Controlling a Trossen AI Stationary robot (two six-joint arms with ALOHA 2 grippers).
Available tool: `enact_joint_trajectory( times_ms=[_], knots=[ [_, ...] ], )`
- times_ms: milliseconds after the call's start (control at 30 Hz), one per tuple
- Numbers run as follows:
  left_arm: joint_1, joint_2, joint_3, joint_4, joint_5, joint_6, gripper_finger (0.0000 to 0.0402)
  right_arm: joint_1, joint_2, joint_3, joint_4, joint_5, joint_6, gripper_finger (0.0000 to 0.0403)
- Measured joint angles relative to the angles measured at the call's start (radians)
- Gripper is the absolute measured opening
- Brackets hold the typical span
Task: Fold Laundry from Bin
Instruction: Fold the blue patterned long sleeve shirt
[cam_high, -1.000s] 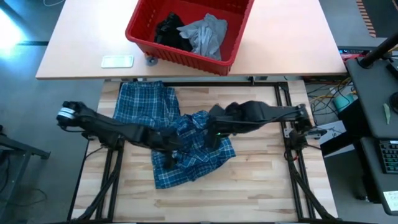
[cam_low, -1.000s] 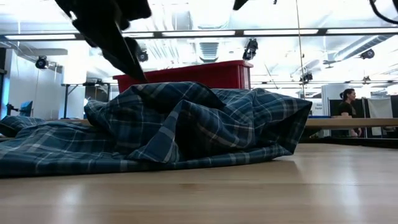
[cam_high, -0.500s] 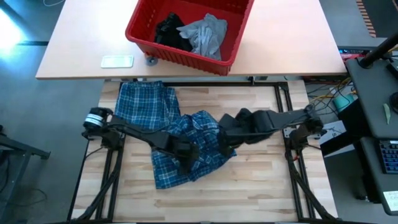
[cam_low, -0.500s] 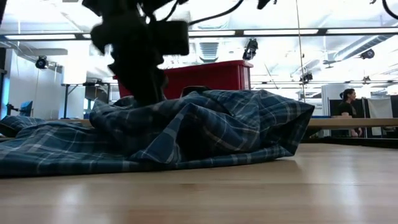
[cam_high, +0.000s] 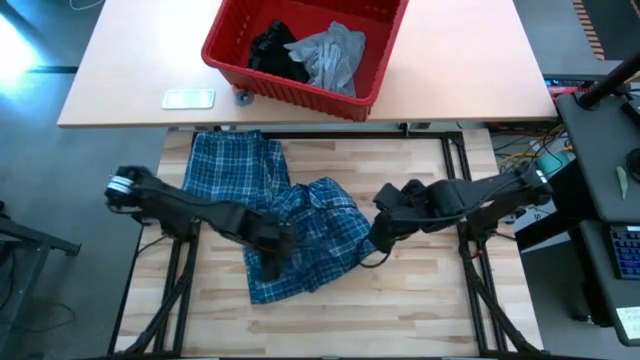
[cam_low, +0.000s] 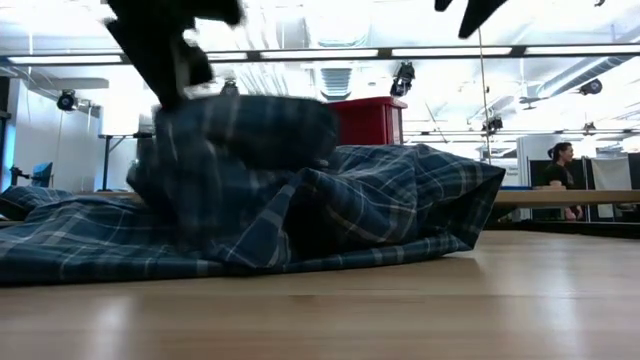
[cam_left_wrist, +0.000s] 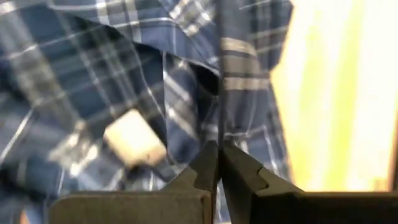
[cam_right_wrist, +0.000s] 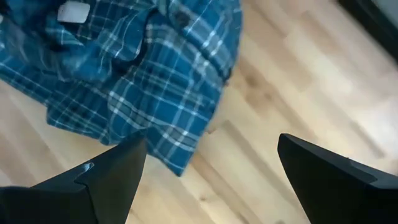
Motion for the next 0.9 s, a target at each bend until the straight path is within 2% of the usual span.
enact_joint_trajectory(
  times_ms=[200, 367, 500, 633, 733, 900],
  knots=[
    [-0.097, -0.191, -0.052, -0.119, 0.054, -0.136, 0.0, 0.001, -0.041, -0.183, 0.223, -0.052, 0.02, 0.0357],
    [-0.193, -0.317, -0.179, -0.172, 0.057, -0.268, 0.0, -0.002, -0.029, -0.322, 0.453, -0.093, -0.019, 0.0357],
    [-0.205, -0.397, -0.3, -0.16, 0.038, -0.375, 0.0, -0.002, -0.004, -0.412, 0.596, -0.166, -0.044, 0.0357],
    [-0.222, -0.453, -0.392, -0.114, 0.058, -0.426, 0.0, -0.001, 0.018, -0.468, 0.643, -0.184, -0.056, 0.0357],
    [-0.222, -0.469, -0.441, -0.108, 0.048, -0.43, 0.0005, 0.018, 0.04, -0.5, 0.675, -0.152, -0.161, 0.0357],
    [-0.221, -0.474, -0.405, -0.178, 0.051, -0.462, 0.0056, 0.044, 0.072, -0.543, 0.712, -0.106, -0.344, 0.0357]
  ],
)
